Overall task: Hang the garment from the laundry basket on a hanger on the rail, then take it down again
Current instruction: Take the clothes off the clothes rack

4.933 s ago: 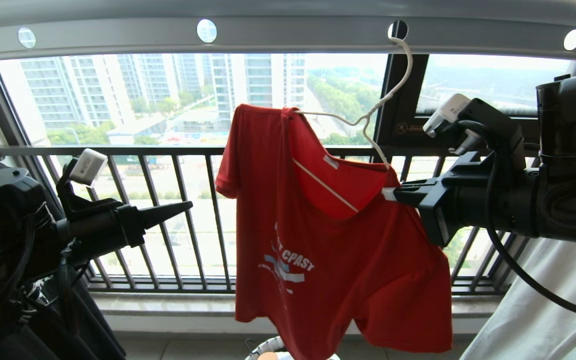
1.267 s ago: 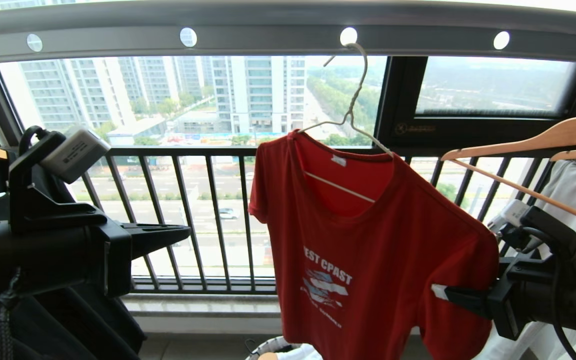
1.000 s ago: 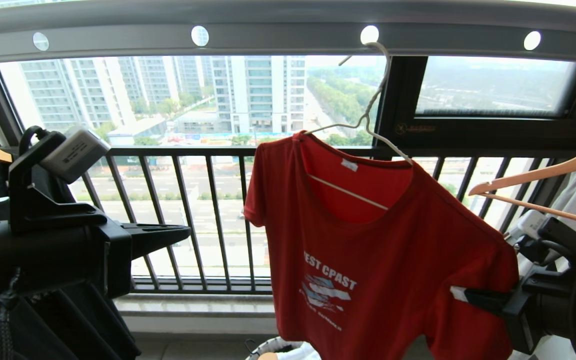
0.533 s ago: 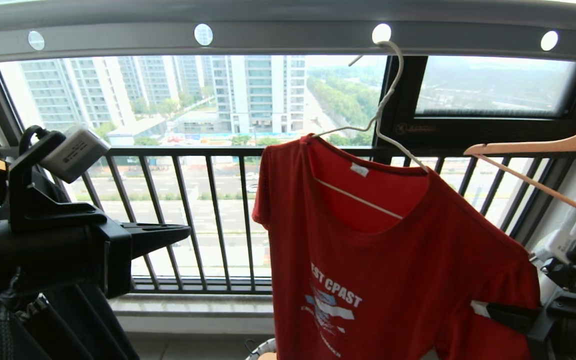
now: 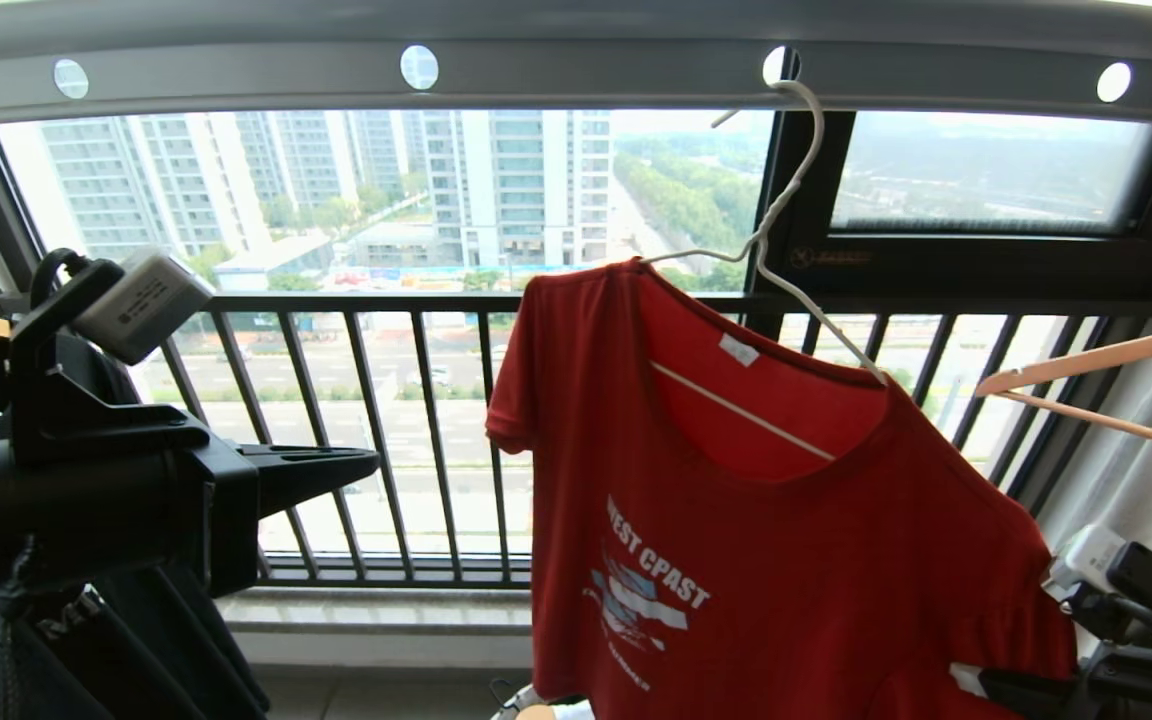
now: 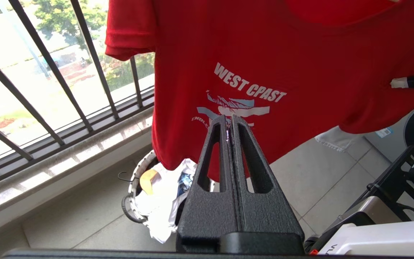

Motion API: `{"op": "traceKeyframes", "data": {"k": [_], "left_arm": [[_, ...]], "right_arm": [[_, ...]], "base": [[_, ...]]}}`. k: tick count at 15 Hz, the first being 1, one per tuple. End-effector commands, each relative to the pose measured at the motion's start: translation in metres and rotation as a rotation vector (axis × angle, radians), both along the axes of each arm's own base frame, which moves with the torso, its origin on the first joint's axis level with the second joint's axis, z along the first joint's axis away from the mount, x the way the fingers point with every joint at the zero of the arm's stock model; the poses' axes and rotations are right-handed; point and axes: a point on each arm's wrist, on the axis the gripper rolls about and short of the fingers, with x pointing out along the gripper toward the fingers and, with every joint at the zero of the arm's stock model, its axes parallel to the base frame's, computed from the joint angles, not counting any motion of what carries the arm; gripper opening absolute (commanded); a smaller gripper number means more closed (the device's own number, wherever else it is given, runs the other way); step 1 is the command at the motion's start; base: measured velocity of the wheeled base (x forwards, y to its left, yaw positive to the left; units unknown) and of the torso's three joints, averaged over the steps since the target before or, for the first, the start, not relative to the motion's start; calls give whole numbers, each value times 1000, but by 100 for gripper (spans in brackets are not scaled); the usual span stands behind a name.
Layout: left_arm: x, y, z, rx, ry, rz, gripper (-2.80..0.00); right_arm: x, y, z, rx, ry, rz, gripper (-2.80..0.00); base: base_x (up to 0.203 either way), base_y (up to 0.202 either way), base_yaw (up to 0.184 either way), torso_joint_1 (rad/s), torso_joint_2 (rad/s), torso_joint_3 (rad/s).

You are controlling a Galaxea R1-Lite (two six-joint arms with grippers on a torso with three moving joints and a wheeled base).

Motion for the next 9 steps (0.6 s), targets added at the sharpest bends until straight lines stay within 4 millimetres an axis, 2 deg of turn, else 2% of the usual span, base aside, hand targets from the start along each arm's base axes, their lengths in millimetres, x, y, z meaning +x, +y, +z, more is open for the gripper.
{"op": "traceKeyframes", "data": {"k": [1,5,6,9], "left_arm": [[0,0,0,-1,0,-1,-280],[-1,0,1,-3,-4,-1,-280],[-1,1,1,-4,-6,-1,-280],[-1,0,1,-4,-3,-1,-280]], "right_arm": [[-1,0,-2,-9,9,-4,-280],[-2,-1,5,-3,-28,-11,-280],[-4,-2,7,-1,-43,-13,0],[-15,-5,17,17,-105,-12,0]], "base": [[0,0,0,0,0,0],[0,0,0,0,0,0],[0,0,0,0,0,0],[0,0,0,0,0,0]]}}
